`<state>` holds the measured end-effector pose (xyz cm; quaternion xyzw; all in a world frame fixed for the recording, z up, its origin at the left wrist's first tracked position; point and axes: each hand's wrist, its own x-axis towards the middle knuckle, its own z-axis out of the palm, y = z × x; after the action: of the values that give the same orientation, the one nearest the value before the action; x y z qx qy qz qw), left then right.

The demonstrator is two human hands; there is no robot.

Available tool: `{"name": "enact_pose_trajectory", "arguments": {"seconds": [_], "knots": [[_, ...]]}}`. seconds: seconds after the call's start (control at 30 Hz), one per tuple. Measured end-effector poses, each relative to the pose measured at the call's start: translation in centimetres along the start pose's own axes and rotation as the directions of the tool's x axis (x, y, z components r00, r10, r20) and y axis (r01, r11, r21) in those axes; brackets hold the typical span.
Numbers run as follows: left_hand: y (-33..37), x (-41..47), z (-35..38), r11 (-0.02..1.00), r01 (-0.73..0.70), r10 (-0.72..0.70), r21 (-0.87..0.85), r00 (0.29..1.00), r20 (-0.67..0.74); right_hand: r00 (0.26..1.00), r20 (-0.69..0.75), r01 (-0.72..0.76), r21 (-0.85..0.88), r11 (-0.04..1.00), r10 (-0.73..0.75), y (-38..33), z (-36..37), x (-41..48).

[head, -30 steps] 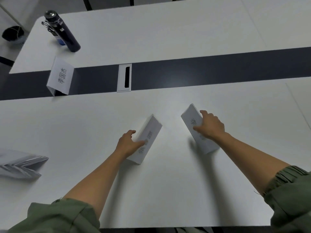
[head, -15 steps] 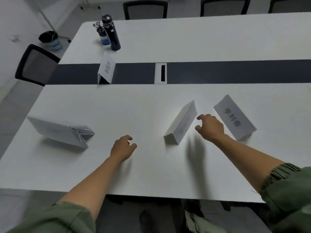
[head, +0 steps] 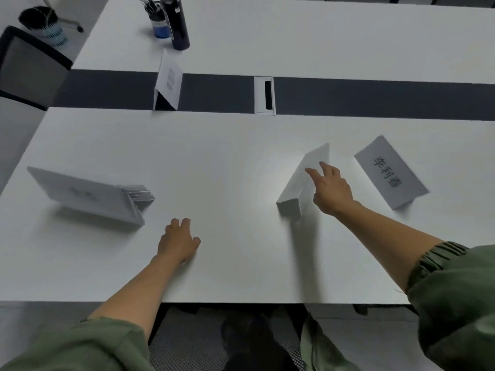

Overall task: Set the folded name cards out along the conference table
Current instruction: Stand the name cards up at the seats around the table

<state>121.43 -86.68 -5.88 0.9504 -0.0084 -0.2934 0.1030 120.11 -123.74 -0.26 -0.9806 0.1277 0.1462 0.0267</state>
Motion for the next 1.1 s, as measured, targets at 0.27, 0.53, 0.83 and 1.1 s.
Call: {"name": "enact_pose_trajectory", "arguments": {"seconds": [0.27,0.53,0.83,1.1], "knots": [[-2.1,2.9,3.4,0.98,-0.048,0.085,0.194,0.978,-0.192,0.986,-0.055,0.15,-0.124,0.981,-0.157,-4.3,1.8,4.7],[-3.5,3.2,5.9,0.968,-0.035,0.109,0.247,0.95,-0.294,0.951,-0.027,0.308,-0.04,0.95,-0.309,-11.4,1.6,7.3],[-3.8,3.5,6.3,0.98,-0.055,0.12,0.193,0.933,-0.34,0.949,0.086,0.307,-0.045,0.951,-0.302,-9.3,0.6,10.1],[-3.8,3.6,6.3,0.984,-0.04,0.099,0.174,0.933,-0.347,0.95,-0.004,0.313,-0.019,0.949,-0.313,-16.4,1.6,10.9]]}}
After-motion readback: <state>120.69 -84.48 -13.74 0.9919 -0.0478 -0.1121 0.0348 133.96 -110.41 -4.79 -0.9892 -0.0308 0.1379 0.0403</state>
